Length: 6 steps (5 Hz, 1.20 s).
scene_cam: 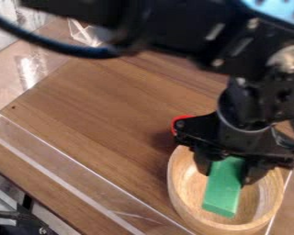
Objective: Put the green block in the brown bowl
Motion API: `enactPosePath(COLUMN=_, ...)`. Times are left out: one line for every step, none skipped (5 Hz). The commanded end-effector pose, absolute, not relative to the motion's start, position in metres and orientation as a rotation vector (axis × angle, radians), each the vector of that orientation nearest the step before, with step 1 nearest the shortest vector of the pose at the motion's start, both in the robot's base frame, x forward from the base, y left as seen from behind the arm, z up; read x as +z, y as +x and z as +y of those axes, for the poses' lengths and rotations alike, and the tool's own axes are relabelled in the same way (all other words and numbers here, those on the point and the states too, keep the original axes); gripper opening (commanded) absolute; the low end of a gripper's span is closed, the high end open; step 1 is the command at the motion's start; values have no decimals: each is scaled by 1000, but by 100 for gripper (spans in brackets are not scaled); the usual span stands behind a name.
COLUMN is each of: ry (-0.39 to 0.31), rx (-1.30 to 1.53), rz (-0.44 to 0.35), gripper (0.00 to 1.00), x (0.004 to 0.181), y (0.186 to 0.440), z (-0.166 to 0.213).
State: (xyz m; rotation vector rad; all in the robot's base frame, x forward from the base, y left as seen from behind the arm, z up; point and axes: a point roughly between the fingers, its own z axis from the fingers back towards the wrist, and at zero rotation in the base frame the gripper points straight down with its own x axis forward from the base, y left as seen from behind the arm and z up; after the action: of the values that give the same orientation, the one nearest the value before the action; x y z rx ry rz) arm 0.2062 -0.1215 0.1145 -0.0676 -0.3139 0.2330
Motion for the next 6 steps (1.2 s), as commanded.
enactPosePath(ry=-87, rx=202, rz=-350, gripper=0, x=132, y=215, z=-118)
enactPosePath(ry=-92, rx=171, rz=-355, gripper=0, x=136, y=219, z=-113)
enactPosePath(ry=-95, rx=165, rz=-365, gripper=0, x=134, y=216, z=-103)
enactPosePath(ry=-103, rx=176, rz=-369, gripper=0, x=127, y=211, z=-96)
enactPosePath(ry=-113, rx=154, rz=-365, gripper=0, x=108, y=207, z=-99)
enactPosePath(ry=-120, rx=143, rz=-358, gripper=0, x=94, y=207, z=-99)
